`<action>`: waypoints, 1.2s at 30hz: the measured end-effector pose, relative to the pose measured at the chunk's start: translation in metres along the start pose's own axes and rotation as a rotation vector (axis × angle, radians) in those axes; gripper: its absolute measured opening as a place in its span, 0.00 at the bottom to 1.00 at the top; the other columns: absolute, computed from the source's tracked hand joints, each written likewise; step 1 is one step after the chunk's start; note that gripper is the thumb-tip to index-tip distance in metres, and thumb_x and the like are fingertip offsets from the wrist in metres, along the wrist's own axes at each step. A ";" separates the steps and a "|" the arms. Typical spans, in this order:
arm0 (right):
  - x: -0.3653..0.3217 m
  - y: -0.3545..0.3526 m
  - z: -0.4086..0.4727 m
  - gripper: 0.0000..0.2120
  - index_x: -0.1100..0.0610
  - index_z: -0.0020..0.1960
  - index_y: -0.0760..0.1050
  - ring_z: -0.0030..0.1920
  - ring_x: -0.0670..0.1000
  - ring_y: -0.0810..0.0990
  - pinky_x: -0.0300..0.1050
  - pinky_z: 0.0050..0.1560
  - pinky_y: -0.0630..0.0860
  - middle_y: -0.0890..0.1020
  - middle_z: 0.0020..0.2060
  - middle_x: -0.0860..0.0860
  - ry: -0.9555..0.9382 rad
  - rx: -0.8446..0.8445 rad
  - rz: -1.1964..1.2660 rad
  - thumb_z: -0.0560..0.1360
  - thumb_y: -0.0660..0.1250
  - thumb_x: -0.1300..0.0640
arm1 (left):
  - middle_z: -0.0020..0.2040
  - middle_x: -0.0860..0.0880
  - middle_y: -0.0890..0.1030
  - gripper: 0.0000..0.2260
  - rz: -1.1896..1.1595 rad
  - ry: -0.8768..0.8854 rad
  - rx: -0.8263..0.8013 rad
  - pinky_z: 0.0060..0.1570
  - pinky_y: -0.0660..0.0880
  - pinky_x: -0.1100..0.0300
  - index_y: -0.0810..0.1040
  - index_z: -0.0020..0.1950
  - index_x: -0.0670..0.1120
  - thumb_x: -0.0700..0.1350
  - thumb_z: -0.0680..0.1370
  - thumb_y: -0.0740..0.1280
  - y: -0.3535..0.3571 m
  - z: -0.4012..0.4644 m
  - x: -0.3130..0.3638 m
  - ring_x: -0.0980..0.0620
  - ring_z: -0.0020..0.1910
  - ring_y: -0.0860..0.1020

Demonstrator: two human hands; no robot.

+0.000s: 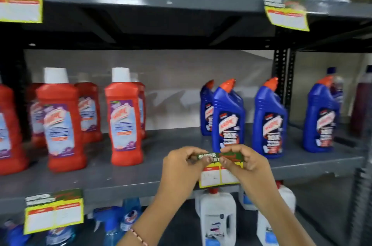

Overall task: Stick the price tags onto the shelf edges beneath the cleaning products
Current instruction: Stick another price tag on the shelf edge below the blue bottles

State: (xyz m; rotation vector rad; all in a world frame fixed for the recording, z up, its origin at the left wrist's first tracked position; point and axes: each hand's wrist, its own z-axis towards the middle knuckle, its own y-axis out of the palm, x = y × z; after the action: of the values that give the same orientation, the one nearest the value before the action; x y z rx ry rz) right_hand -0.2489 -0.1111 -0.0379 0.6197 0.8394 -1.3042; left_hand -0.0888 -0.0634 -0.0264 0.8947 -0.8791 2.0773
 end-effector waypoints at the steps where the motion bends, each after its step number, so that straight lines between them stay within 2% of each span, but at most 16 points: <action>1: 0.006 -0.016 -0.004 0.11 0.54 0.45 0.82 0.42 0.47 0.86 0.37 0.40 0.80 0.87 0.41 0.50 0.007 0.043 -0.008 0.69 0.74 0.68 | 0.30 0.48 0.82 0.04 -0.035 -0.030 -0.037 0.25 0.74 0.62 0.84 0.38 0.50 0.42 0.71 0.75 0.018 -0.003 0.007 0.60 0.22 0.76; 3: 0.016 -0.047 -0.010 0.11 0.52 0.44 0.82 0.42 0.49 0.86 0.39 0.42 0.81 0.87 0.40 0.49 0.027 0.116 -0.044 0.69 0.75 0.66 | 0.31 0.38 0.81 0.04 -0.093 -0.064 -0.104 0.21 0.76 0.58 0.83 0.38 0.45 0.41 0.72 0.75 0.056 -0.008 0.023 0.51 0.20 0.78; 6: 0.029 -0.090 -0.015 0.10 0.50 0.44 0.82 0.42 0.48 0.86 0.41 0.44 0.82 0.87 0.40 0.48 0.054 0.195 -0.123 0.70 0.75 0.64 | 0.29 0.41 0.80 0.07 -0.052 -0.053 -0.144 0.25 0.81 0.51 0.79 0.37 0.42 0.42 0.73 0.73 0.106 -0.014 0.040 0.44 0.23 0.81; 9: 0.043 -0.122 -0.014 0.10 0.49 0.43 0.83 0.43 0.45 0.85 0.43 0.46 0.81 0.86 0.41 0.48 0.055 0.262 -0.179 0.70 0.75 0.64 | 0.31 0.39 0.81 0.10 0.014 -0.047 -0.158 0.27 0.82 0.48 0.76 0.36 0.41 0.43 0.74 0.73 0.145 -0.017 0.044 0.44 0.26 0.82; 12: 0.056 -0.138 -0.010 0.11 0.48 0.42 0.82 0.43 0.43 0.84 0.36 0.44 0.80 0.86 0.41 0.47 0.050 0.274 -0.244 0.70 0.75 0.64 | 0.30 0.41 0.82 0.10 0.085 -0.012 -0.125 0.30 0.82 0.47 0.76 0.35 0.43 0.42 0.74 0.71 0.168 -0.018 0.041 0.46 0.26 0.82; 14: 0.064 -0.142 -0.008 0.11 0.49 0.42 0.82 0.43 0.44 0.84 0.36 0.44 0.80 0.86 0.41 0.47 0.059 0.267 -0.237 0.70 0.74 0.65 | 0.30 0.42 0.83 0.10 0.128 -0.019 -0.121 0.31 0.82 0.48 0.75 0.35 0.42 0.42 0.75 0.70 0.175 -0.018 0.039 0.48 0.26 0.82; 18: 0.075 -0.140 -0.007 0.10 0.49 0.43 0.81 0.43 0.42 0.83 0.30 0.42 0.76 0.84 0.41 0.45 0.031 0.292 -0.305 0.71 0.74 0.64 | 0.32 0.43 0.82 0.11 0.224 0.016 -0.098 0.35 0.82 0.46 0.73 0.35 0.43 0.44 0.75 0.70 0.180 -0.017 0.033 0.46 0.30 0.82; 20: 0.078 -0.139 -0.006 0.10 0.48 0.43 0.80 0.43 0.43 0.82 0.33 0.43 0.77 0.83 0.41 0.44 0.016 0.334 -0.354 0.70 0.75 0.62 | 0.33 0.43 0.81 0.15 0.312 0.037 -0.091 0.36 0.81 0.45 0.69 0.32 0.46 0.46 0.76 0.69 0.180 -0.017 0.033 0.45 0.31 0.81; 22: 0.081 -0.140 -0.004 0.12 0.45 0.44 0.78 0.45 0.46 0.80 0.43 0.45 0.78 0.80 0.43 0.43 -0.024 0.398 -0.423 0.68 0.77 0.58 | 0.32 0.42 0.81 0.19 0.359 0.015 -0.083 0.33 0.81 0.46 0.65 0.29 0.48 0.49 0.75 0.69 0.178 -0.016 0.033 0.44 0.29 0.81; 25: 0.085 -0.147 -0.004 0.15 0.45 0.45 0.75 0.45 0.51 0.77 0.46 0.43 0.76 0.76 0.42 0.42 -0.055 0.511 -0.445 0.65 0.79 0.54 | 0.28 0.41 0.80 0.19 0.344 -0.006 -0.033 0.27 0.80 0.47 0.68 0.29 0.44 0.51 0.74 0.71 0.174 -0.016 0.031 0.44 0.25 0.80; 28: 0.082 -0.150 -0.007 0.13 0.49 0.43 0.72 0.41 0.51 0.74 0.44 0.40 0.73 0.72 0.39 0.40 -0.090 0.621 -0.454 0.68 0.77 0.56 | 0.26 0.43 0.79 0.18 0.318 0.019 -0.006 0.25 0.80 0.49 0.70 0.31 0.43 0.52 0.74 0.70 0.167 -0.025 0.022 0.46 0.23 0.79; 30: 0.082 -0.147 -0.012 0.14 0.50 0.41 0.70 0.38 0.51 0.72 0.44 0.38 0.73 0.70 0.38 0.40 -0.129 0.682 -0.467 0.72 0.73 0.64 | 0.24 0.44 0.77 0.17 0.329 0.105 0.006 0.25 0.79 0.50 0.71 0.31 0.43 0.50 0.75 0.70 0.160 -0.034 0.008 0.46 0.22 0.78; 33: 0.085 -0.127 -0.030 0.14 0.52 0.41 0.70 0.34 0.49 0.70 0.36 0.36 0.69 0.70 0.38 0.44 -0.259 0.641 -0.434 0.72 0.69 0.70 | 0.23 0.45 0.78 0.17 0.376 0.161 -0.047 0.27 0.76 0.53 0.72 0.30 0.42 0.48 0.74 0.72 0.145 -0.052 -0.024 0.47 0.22 0.78; 36: 0.095 -0.088 -0.060 0.08 0.60 0.41 0.74 0.36 0.47 0.71 0.33 0.37 0.68 0.74 0.39 0.48 -0.387 0.438 -0.435 0.71 0.69 0.71 | 0.28 0.44 0.82 0.14 0.376 -0.063 -0.193 0.35 0.78 0.55 0.78 0.33 0.42 0.49 0.73 0.73 0.125 -0.073 -0.071 0.46 0.29 0.81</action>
State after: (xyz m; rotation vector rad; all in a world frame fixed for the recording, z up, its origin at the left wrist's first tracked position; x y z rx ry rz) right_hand -0.3416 -0.1335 -0.1447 0.5090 0.3741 -1.9589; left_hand -0.1746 -0.0946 -0.1593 0.7368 -1.3415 2.2345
